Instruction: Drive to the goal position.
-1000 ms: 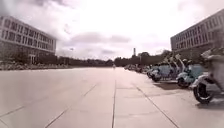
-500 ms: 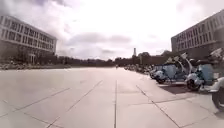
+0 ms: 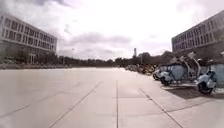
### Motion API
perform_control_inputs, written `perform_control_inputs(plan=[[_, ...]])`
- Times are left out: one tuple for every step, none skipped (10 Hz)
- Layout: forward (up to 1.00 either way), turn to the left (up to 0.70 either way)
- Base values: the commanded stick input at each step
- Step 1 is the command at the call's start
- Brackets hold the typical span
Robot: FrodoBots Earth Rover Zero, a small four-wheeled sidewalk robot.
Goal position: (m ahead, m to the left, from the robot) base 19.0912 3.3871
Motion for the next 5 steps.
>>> perform_control_inputs(plan=[[0.7,-0.23],[0.7,-0.23],[0.7,-0.23],[0.7,-0.23],[0.7,-0.13]])
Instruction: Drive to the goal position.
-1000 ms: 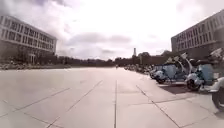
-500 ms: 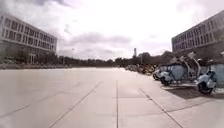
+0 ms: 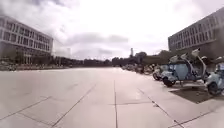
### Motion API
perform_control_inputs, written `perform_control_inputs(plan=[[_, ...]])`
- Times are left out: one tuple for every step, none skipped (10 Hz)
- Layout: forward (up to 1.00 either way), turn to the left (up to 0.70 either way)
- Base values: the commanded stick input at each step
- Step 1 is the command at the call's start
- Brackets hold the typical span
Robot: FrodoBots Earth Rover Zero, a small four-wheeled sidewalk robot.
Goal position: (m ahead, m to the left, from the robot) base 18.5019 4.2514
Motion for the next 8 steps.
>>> perform_control_inputs(plan=[[0.7,0.0],[0.7,0.0],[0.7,0.0],[0.7,0.0],[0.7,0.0],[0.7,0.0],[0.7,0.0],[0.7,0.0]])
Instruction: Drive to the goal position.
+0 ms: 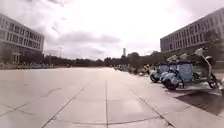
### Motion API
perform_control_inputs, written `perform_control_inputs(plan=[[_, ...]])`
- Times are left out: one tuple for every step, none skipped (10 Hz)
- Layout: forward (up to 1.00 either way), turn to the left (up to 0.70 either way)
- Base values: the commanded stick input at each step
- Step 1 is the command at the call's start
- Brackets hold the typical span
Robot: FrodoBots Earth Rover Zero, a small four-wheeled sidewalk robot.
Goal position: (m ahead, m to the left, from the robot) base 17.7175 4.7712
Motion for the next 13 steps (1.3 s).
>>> perform_control_inputs(plan=[[0.7,0.0],[0.7,0.0],[0.7,0.0],[0.7,0.0],[0.7,0.0],[0.7,0.0],[0.7,0.0],[0.7,0.0],[0.7,0.0],[0.7,0.0],[0.7,0.0],[0.7,0.0],[0.7,0.0]])
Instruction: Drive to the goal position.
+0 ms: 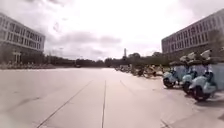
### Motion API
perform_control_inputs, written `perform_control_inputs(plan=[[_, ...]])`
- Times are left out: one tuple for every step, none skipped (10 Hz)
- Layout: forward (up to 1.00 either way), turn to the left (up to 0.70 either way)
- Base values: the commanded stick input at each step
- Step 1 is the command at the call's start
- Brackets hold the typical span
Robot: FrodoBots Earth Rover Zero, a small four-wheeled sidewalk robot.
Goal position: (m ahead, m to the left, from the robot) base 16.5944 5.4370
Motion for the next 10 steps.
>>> perform_control_inputs(plan=[[0.7,0.0],[0.7,0.0],[0.7,0.0],[0.7,0.0],[0.7,0.0],[0.7,0.0],[0.7,0.0],[0.7,0.0],[0.7,0.0],[0.7,0.0]])
